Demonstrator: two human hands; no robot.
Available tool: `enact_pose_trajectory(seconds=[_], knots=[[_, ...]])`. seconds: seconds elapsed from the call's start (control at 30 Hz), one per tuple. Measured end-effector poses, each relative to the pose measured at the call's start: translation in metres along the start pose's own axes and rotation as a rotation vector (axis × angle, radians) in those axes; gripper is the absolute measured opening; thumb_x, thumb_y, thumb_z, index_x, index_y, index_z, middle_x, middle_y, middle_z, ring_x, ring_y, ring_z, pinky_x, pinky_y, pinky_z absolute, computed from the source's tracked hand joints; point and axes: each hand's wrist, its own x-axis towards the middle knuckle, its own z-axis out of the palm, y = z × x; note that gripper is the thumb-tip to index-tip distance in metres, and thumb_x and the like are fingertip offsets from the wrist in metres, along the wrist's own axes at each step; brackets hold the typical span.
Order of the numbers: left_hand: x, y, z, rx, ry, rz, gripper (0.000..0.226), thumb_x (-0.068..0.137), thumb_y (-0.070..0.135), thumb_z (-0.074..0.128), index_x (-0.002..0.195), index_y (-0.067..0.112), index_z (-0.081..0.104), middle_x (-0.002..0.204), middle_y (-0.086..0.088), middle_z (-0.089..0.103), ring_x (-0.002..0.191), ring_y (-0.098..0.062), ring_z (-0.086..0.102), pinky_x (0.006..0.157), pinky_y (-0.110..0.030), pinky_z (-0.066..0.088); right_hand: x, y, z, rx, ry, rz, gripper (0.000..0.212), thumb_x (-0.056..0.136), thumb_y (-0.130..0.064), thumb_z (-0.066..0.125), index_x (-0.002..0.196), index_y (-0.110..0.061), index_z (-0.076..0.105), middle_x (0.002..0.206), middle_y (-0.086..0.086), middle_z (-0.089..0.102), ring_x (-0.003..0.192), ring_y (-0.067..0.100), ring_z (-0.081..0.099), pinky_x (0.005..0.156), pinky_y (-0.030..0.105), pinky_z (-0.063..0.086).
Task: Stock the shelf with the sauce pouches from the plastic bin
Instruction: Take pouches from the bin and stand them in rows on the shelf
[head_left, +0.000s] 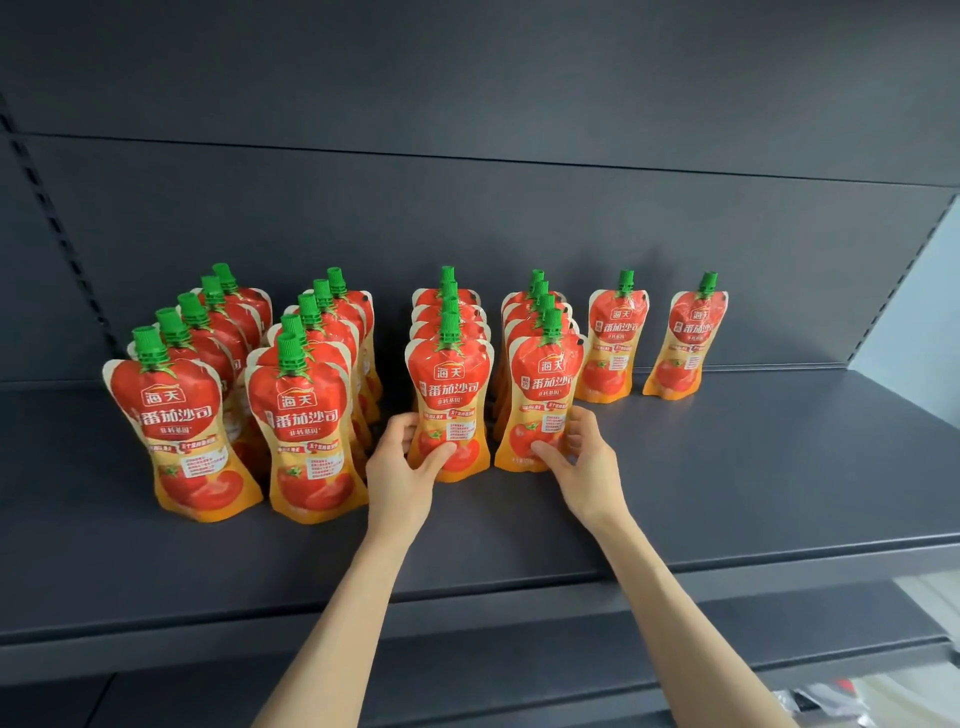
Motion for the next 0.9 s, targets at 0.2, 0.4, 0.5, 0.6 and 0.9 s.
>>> enact_pose_trajectory(seconds=[0.2,0.4,0.5,0.6,0.9], knots=[[-0.003,0.005,-0.002,0.045,-0.019,-0.015,0.049,0.081,0.027,0.071,0.123,0.012,0.051,0.120,-0.006,0.062,0.101,-0.010,0.055,0.080,-0.020,0.044,-0.003,-0.004,-0.001,-0.030,-0.007,0.024,0.050,0.086,-0.028,0.067,0.128,-0.019,0.042,0.125,0.000,0.060,0.112,0.017,0.058,0.091,0.031,0.047],[-0.017,0.006,-0.010,0.129,-0.076,-0.033,0.055,0.087,0.020,0.065,0.136,0.009,0.043,0.134,-0.009,0.054,0.124,-0.025,0.050,0.102,-0.039,0.042,-0.011,-0.007,-0.007,-0.116,0.016,0.070,0.057,0.085,-0.032,0.068,0.133,-0.017,0.040,0.128,0.005,0.058,0.110,0.020,0.057,0.091,0.035,0.049],[-0.029,0.010,-0.012,0.169,-0.066,-0.022,0.052,0.087,0.020,0.064,0.135,0.010,0.044,0.133,-0.009,0.052,0.122,-0.023,0.049,0.099,-0.035,0.042,-0.024,-0.009,-0.013,-0.153,0.054,0.065,0.057,0.087,-0.032,0.066,0.136,-0.017,0.040,0.131,0.004,0.055,0.105,0.014,0.054,0.089,0.029,0.045],[-0.047,0.021,-0.013,0.186,-0.017,0.055,0.040,0.087,0.017,0.063,0.126,0.012,0.053,0.127,-0.007,0.056,0.117,-0.022,0.051,0.093,-0.032,0.043,-0.042,-0.012,-0.024,-0.162,0.085,0.029,0.048,0.089,-0.032,0.063,0.132,-0.017,0.047,0.133,0.001,0.055,0.119,0.017,0.051,0.097,0.031,0.042],[-0.102,0.074,0.028,0.119,-0.201,0.316,0.025,0.088,0.012,0.062,0.113,0.014,0.062,0.113,0.006,0.062,0.106,-0.007,0.054,0.086,-0.004,0.035,-0.117,-0.003,-0.093,-0.313,0.229,-0.031,0.027,0.092,-0.023,0.059,0.119,-0.016,0.060,0.115,-0.006,0.062,0.108,0.013,0.051,0.084,0.007,0.033]])
